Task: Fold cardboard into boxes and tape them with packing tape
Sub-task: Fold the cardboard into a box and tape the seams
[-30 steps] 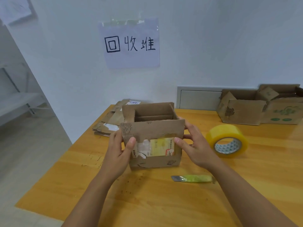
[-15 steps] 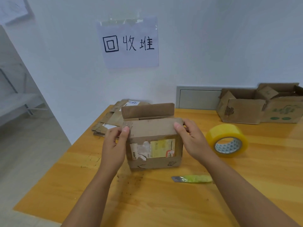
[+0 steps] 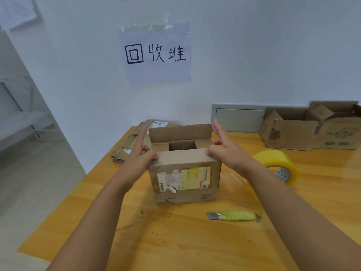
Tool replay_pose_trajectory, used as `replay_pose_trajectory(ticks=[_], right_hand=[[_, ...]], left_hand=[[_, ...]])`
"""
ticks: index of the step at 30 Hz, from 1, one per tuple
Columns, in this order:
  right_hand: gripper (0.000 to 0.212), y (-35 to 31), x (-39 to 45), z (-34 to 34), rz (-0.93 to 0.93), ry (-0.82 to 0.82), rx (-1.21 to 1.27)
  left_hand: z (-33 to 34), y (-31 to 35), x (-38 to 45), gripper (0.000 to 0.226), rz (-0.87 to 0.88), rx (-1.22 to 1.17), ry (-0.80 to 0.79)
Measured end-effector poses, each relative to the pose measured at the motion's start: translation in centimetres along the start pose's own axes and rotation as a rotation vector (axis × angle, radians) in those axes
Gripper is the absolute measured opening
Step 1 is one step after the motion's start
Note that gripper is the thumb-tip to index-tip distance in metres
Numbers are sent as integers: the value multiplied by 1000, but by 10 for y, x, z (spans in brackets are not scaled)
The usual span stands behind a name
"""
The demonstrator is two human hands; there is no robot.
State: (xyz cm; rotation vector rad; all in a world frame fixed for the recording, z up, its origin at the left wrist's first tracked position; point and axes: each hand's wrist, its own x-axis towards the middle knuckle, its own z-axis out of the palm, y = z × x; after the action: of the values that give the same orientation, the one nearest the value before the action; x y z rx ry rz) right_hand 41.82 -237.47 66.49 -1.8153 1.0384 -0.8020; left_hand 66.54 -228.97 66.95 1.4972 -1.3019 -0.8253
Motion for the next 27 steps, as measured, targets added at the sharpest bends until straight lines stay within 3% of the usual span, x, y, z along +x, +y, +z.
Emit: replay_pose_trajectory(ticks=[8,10,14,23,27], right_hand=[[26,17,-15,6,13,21,131],[28,21,-23,10,39,-13,167],[60,26,-34,17,86,-90,255],[62,25,-16,30,-8,57,340],[51,30,-18,35,-8,55,329]], left_hand=[[10,-21,-12,22,-15,-108,88],[14,-27,-18,22,-57,-164,71],[18,-36,-23,38,-125,-266,-27],[30,-26,-8,37,-41,-331,136],[34,-31,-12,33,-64,-296,146]])
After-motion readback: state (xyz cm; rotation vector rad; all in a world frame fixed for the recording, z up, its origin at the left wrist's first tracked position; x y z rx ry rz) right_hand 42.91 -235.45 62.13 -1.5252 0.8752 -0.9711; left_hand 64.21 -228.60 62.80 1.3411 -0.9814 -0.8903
